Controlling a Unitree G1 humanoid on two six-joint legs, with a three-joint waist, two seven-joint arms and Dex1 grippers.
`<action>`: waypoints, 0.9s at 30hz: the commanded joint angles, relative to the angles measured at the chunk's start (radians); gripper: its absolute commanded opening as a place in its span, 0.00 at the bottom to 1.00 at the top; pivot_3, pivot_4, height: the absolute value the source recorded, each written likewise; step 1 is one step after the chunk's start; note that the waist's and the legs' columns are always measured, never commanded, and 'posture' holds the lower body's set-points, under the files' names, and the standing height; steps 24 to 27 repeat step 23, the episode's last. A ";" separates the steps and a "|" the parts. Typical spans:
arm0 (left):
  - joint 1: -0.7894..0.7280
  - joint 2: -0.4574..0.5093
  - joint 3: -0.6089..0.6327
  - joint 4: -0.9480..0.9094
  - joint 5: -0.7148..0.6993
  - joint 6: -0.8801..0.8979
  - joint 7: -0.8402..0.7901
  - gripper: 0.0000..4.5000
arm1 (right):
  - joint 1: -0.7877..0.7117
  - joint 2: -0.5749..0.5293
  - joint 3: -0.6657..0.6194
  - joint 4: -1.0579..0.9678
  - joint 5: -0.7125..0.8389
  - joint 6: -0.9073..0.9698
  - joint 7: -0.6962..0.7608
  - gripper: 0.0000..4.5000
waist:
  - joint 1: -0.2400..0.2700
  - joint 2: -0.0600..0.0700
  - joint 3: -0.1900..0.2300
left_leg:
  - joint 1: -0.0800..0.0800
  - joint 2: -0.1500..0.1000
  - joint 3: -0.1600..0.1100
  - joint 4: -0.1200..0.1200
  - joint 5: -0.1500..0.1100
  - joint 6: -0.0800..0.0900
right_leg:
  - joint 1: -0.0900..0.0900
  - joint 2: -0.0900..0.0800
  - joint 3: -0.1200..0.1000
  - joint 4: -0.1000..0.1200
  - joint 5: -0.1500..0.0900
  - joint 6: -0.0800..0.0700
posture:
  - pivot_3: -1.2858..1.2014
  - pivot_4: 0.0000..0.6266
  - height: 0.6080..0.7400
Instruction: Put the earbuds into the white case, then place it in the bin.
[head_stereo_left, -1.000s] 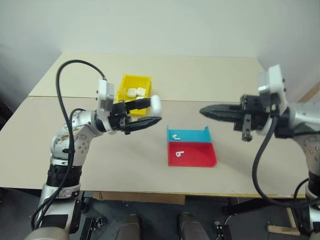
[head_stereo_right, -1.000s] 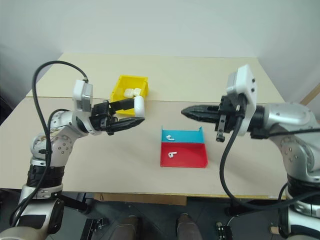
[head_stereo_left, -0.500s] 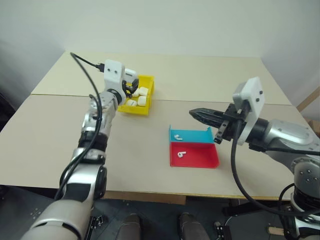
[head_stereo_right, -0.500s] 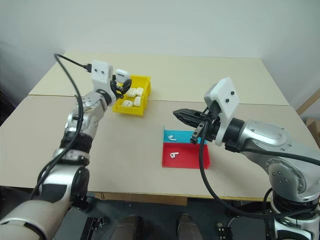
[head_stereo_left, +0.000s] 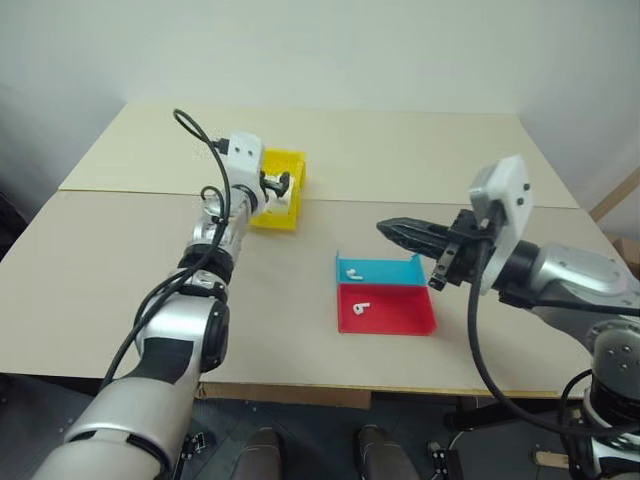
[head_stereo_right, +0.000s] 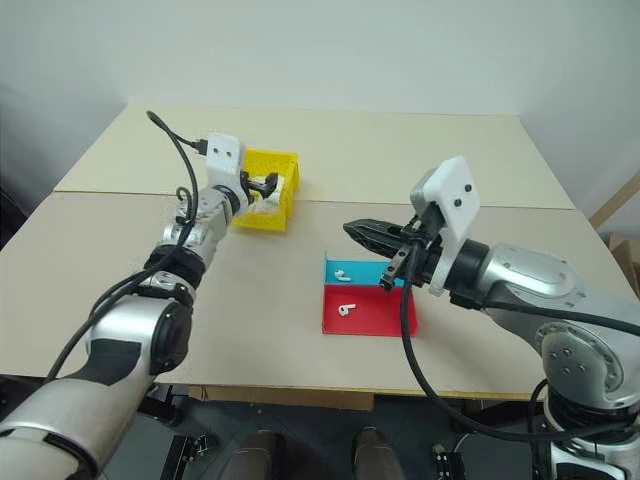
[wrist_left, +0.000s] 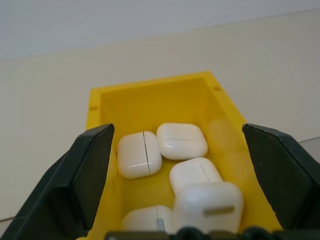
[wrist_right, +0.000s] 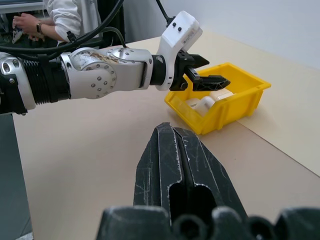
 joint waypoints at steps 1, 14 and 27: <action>0.039 0.049 0.019 -0.181 -0.039 0.002 -0.108 0.99 | 0.003 -0.018 -0.049 -0.023 0.045 -0.023 -0.015 0.00 | -0.001 0.000 0.000 | 0.000 0.000 0.000 0.000 0.000 0.000 | 0.000 0.000 0.000 0.000 0.000 0.000 | 0.52 0.24 1.00; 0.750 0.478 0.138 -1.325 -0.553 0.435 -0.795 0.99 | 0.248 -0.097 -0.044 0.106 -0.186 -0.294 0.255 0.00 | -0.019 0.000 0.000 | 0.004 0.002 0.001 0.000 0.000 0.000 | 0.003 0.000 0.000 0.001 0.000 0.000 | 0.52 0.24 1.00; 1.038 0.664 0.327 -1.517 -0.790 0.569 -0.999 0.99 | 0.364 -0.194 -0.093 0.186 -0.260 -0.425 0.475 0.00 | -0.026 0.000 0.000 | 0.006 0.003 0.002 -0.001 0.000 0.000 | 0.004 0.001 0.000 0.000 -0.001 -0.001 | 0.52 0.24 1.00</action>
